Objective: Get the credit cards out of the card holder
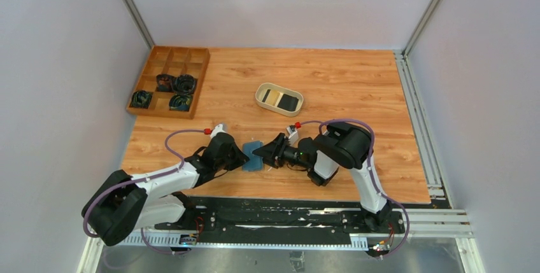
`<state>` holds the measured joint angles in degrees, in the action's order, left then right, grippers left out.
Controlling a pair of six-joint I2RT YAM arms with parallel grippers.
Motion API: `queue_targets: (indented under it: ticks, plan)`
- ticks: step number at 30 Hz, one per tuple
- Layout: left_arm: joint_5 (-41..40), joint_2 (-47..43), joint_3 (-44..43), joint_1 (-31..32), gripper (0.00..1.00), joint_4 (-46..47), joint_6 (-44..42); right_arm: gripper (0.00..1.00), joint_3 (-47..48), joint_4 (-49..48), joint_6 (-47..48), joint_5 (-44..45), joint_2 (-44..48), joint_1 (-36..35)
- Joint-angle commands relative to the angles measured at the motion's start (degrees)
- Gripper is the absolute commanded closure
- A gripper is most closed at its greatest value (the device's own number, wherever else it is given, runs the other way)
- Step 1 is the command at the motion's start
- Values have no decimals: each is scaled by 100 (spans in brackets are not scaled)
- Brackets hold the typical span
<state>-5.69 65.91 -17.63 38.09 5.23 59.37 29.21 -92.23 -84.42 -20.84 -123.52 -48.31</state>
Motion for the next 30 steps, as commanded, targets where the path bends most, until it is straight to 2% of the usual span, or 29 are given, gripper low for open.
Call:
queue_targets:
  ticks: [1,6,10,20,30]
  plan:
    - [-174,172,211,41,100,-677,-128,41,46,92,417,91,-305,13]
    - [-179,130,214,41,100,-718,-130,41,108,266,146,208,-361,24]
    - [-208,88,231,41,100,-743,-130,48,80,530,135,213,-293,24]
    - [-195,110,233,41,100,-716,-123,55,102,614,99,187,-321,24]
    - [-187,110,234,41,100,-721,-128,41,228,699,40,239,-269,33]
